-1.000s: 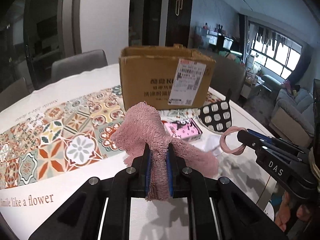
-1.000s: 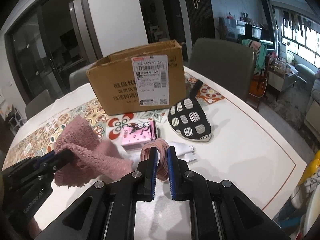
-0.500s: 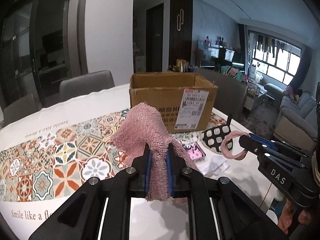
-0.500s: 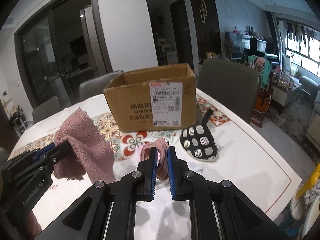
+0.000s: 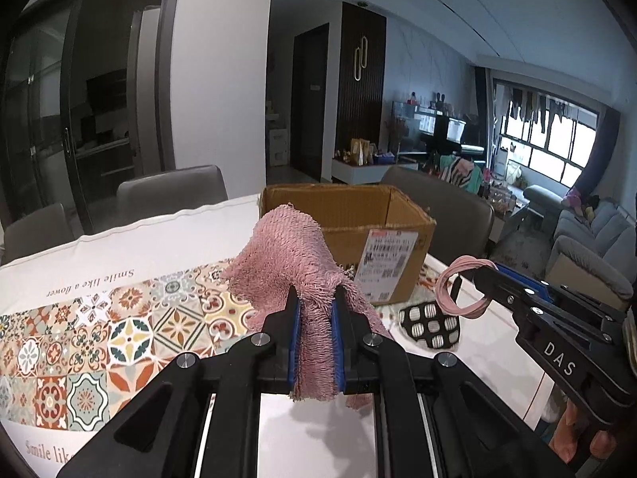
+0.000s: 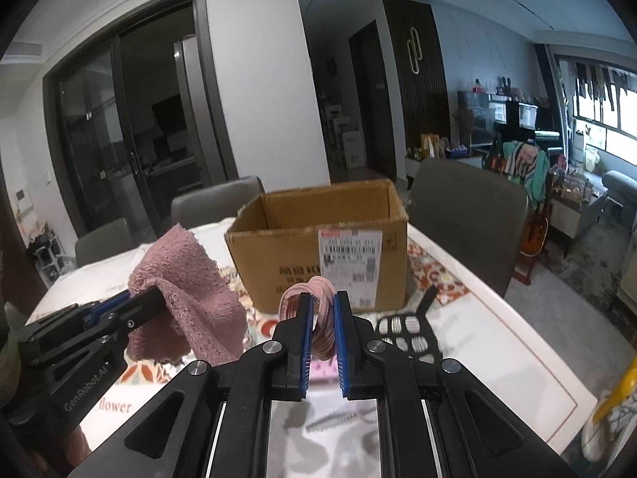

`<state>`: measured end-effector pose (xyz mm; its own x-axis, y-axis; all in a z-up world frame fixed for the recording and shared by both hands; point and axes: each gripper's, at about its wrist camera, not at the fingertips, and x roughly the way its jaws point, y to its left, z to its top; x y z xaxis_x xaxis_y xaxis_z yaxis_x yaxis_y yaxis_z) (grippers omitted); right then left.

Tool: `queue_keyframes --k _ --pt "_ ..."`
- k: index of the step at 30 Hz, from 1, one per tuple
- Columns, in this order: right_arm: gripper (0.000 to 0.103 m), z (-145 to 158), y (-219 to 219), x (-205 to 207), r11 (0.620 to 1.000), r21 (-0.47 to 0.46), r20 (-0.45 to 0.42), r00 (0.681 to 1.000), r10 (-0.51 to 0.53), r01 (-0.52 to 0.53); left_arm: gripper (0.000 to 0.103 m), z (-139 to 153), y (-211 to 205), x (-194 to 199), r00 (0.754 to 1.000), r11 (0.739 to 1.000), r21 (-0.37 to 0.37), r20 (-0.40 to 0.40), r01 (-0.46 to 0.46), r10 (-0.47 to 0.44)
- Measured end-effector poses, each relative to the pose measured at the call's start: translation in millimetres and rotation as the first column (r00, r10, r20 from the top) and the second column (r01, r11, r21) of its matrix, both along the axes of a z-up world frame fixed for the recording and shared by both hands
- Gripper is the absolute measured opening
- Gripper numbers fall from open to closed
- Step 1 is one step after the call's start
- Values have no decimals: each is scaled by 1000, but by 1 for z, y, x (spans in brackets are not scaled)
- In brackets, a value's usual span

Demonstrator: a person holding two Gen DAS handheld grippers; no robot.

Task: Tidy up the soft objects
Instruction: 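Lift the towel and hair tie with both tools and carry them over the box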

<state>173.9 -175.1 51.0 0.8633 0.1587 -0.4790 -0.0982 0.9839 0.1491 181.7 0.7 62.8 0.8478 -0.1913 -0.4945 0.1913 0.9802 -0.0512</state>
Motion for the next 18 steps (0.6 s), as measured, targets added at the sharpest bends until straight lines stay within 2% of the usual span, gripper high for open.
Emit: queue_keyframes --k 8,18 --pt "12 16 -3 20 1000 19 38 999 -4 3 15 15 -2 21 999 1000 -12 32 -8 8" --pt "12 33 -4 50 1000 -5 94 995 -18 18 15 33 -7 54 998 1000 -12 64 -6 7"
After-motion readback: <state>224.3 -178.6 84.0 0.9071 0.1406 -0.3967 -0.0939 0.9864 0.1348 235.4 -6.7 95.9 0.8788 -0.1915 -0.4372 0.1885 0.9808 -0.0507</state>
